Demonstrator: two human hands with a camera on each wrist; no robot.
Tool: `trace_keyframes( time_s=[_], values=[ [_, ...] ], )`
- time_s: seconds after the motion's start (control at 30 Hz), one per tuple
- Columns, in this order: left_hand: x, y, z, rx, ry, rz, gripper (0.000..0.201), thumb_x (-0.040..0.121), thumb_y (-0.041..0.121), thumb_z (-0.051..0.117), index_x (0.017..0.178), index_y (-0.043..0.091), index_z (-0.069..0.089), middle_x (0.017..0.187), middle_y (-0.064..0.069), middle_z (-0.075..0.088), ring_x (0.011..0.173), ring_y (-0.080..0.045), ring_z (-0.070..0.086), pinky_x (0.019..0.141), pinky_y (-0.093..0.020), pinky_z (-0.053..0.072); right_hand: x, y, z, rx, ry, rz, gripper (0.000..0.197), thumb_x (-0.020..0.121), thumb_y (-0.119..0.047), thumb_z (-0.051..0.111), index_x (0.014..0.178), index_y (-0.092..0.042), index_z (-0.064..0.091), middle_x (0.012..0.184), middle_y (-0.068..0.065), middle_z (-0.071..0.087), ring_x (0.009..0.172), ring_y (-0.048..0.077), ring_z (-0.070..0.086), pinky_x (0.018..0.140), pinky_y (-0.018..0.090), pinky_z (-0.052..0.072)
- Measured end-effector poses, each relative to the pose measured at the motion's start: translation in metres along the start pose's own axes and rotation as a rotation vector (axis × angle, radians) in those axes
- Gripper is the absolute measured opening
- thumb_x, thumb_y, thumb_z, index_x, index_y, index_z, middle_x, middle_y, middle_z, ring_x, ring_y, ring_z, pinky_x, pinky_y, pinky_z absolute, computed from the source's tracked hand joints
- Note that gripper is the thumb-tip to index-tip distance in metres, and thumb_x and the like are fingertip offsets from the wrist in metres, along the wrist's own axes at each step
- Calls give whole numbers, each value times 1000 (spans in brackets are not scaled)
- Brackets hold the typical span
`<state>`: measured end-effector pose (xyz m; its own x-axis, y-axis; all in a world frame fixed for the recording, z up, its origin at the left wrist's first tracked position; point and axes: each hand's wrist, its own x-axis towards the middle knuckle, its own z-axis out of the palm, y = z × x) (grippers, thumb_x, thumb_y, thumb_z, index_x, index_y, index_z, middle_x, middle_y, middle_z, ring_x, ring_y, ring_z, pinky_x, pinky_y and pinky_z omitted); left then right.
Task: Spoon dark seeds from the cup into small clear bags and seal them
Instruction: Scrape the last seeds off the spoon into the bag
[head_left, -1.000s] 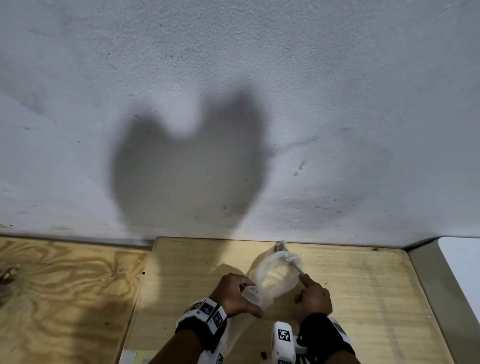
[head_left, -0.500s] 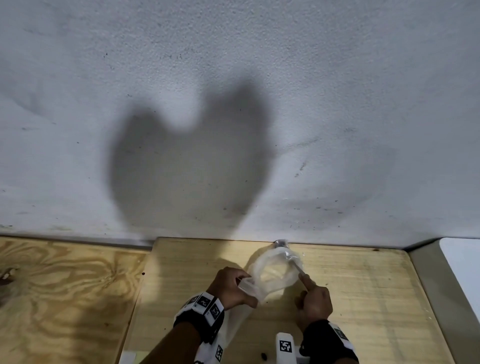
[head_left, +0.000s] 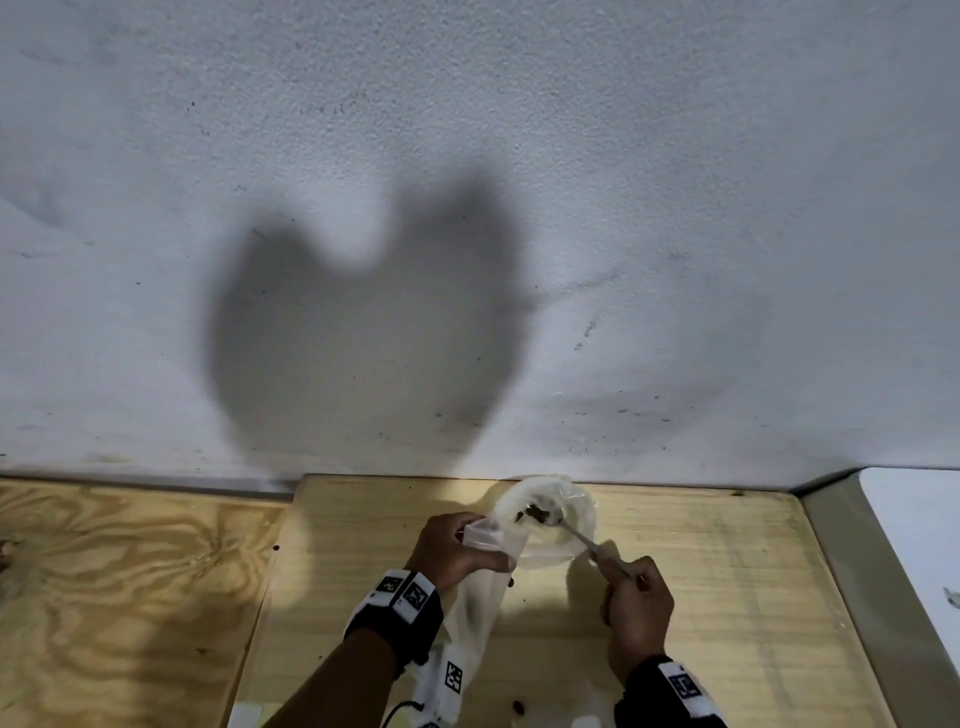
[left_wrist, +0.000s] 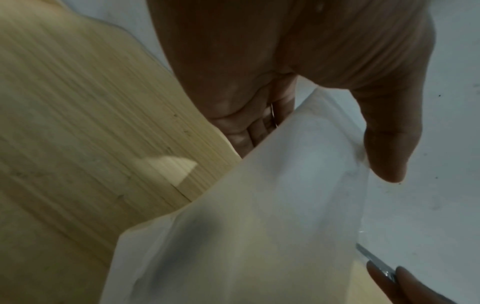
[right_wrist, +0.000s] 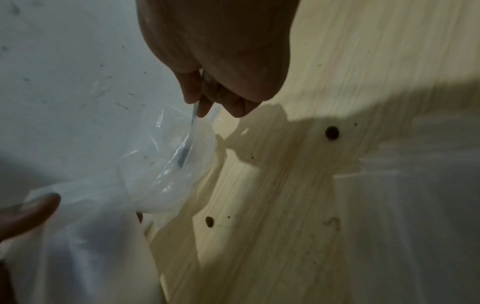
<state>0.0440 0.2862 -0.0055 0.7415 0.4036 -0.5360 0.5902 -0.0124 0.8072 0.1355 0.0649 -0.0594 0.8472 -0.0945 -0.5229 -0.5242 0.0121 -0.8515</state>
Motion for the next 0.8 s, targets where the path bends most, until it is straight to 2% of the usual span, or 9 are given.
trace_keyframes(
  time_s=[0.13, 0.3, 0.43, 0.53, 0.63, 0.8],
  values=[
    [0, 4, 1, -43, 9, -3, 50, 52, 24, 95, 97, 23, 74, 95, 7, 74, 93, -7, 69, 71, -12, 48, -1, -2, -3, -30, -5, -19, 45, 76, -9, 81, 58, -18, 40, 67, 10, 30, 64, 22, 26, 57, 32, 23],
    [1, 8, 1, -32, 23, 5, 51, 52, 24, 95, 97, 25, 72, 97, 11, 72, 95, -6, 67, 72, -11, 46, 2, -13, -2, -50, 16, -54, 45, 75, -8, 81, 55, -18, 42, 64, 8, 34, 62, 20, 30, 58, 34, 26],
    [-1, 8, -1, 40, 34, 33, 64, 49, 30, 95, 107, 25, 68, 99, 17, 67, 94, -2, 63, 70, -12, 44, 9, -21, -4, -95, 67, -37, 41, 72, -10, 82, 53, -19, 46, 62, 8, 41, 62, 21, 35, 61, 37, 31],
    [-2, 7, -1, 60, 40, 55, 64, 49, 28, 95, 105, 28, 66, 100, 18, 66, 94, -4, 63, 71, -12, 45, 10, -24, -4, -113, 90, -26, 42, 70, -13, 84, 52, -20, 46, 61, 7, 44, 62, 22, 37, 61, 38, 34],
    [-2, 5, 1, 65, 34, 62, 67, 44, 35, 95, 105, 32, 66, 104, 14, 68, 97, -4, 64, 76, -16, 47, 6, -25, 0, -131, 94, -35, 43, 70, -13, 83, 52, -20, 45, 59, 0, 42, 61, 20, 39, 61, 37, 36],
    [0, 7, 3, 85, 8, 65, 69, 45, 38, 94, 108, 34, 65, 107, 16, 67, 98, -2, 62, 77, -16, 47, 1, -25, 9, -150, 114, -6, 42, 69, -11, 82, 54, -17, 43, 59, 0, 44, 62, 21, 41, 62, 37, 38]
  ],
)
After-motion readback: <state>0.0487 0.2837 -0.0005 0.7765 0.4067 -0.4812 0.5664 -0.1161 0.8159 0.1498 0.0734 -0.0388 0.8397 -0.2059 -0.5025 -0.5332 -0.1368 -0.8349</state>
